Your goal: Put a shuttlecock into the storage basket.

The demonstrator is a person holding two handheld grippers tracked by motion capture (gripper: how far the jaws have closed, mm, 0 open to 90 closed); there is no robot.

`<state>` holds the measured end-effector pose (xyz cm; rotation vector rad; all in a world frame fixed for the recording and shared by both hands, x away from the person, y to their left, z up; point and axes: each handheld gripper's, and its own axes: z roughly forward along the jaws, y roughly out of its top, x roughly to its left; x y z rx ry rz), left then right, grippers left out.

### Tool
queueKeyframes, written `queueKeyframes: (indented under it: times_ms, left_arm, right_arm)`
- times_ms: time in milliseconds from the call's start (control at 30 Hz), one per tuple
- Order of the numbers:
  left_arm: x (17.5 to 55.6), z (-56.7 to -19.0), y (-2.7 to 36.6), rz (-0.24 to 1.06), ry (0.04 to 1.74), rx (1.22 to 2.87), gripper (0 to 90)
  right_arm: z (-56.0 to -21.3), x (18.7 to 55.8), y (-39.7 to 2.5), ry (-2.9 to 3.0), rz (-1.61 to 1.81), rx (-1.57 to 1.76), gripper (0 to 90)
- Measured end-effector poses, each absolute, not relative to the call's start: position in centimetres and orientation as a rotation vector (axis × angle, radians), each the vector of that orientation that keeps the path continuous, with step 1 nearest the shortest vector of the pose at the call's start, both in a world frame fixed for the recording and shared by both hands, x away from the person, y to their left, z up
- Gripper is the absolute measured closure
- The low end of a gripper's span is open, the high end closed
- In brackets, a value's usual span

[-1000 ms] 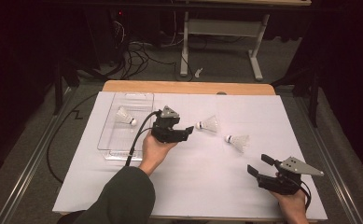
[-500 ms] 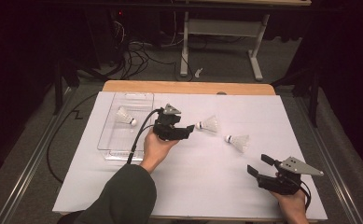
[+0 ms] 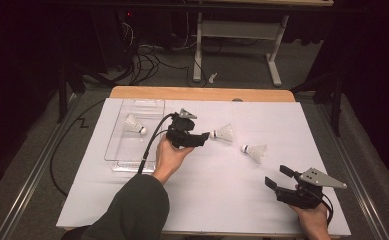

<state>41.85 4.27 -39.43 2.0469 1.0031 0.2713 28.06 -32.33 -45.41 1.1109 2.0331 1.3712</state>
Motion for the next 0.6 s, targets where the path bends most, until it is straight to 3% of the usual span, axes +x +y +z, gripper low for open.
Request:
queueKeyframes:
  times_ms: [600]
  left_arm:
    - [43.2,-39.4,3.4,0.264,1.009,2.069,32.2]
  right_arm:
    - [-45.4,28.1,-32.3,2.034,1.373,1.112,26.8]
